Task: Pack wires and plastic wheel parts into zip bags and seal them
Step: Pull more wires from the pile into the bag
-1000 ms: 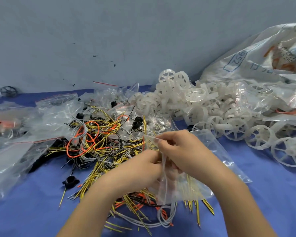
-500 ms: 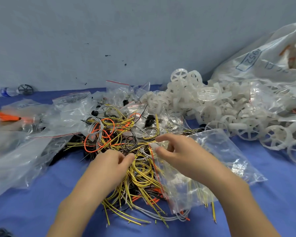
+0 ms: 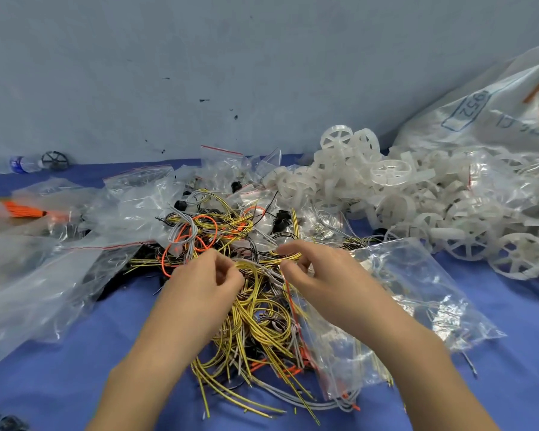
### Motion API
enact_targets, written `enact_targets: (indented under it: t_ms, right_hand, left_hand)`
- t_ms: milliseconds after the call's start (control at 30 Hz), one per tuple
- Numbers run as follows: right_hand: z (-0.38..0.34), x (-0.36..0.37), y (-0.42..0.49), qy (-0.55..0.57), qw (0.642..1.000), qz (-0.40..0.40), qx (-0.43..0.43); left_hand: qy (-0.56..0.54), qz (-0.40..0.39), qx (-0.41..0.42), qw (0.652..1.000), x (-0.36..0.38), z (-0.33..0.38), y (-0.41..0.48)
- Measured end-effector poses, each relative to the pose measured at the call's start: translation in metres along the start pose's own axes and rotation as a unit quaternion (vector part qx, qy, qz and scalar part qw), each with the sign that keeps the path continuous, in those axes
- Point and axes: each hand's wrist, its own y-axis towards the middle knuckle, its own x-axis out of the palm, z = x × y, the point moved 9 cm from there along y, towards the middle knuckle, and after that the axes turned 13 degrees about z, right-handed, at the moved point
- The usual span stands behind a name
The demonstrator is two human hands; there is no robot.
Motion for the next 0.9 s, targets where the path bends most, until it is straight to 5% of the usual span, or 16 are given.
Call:
enact_targets:
  t_ms: [300, 567, 800, 900]
  right_hand:
    - [-0.018, 0.013, 0.003, 0.020, 0.999, 0.019, -0.033]
    - [-0.038, 0.013, 0.006, 0.089, 0.992, 0.054, -0.077]
    - [-0.026, -0.003, 0.008, 0.068, 0.989, 0.121, -0.058]
    - [-0.022, -0.008, 0.008, 0.053, 0.990, 0.122, -0.042]
  left_hand:
    - [-0.192, 0.115, 0.088, 0.971, -0.050, 0.023, 0.008]
    - [-0.277, 0.107, 0.099, 0.950, -0.049, 0.029, 0.010]
    - [-0.214, 0.020, 0.088, 0.973, -0.018, 0.020, 0.009]
    - [-0.192, 0.041, 0.100, 0.975, -0.023, 0.020, 0.010]
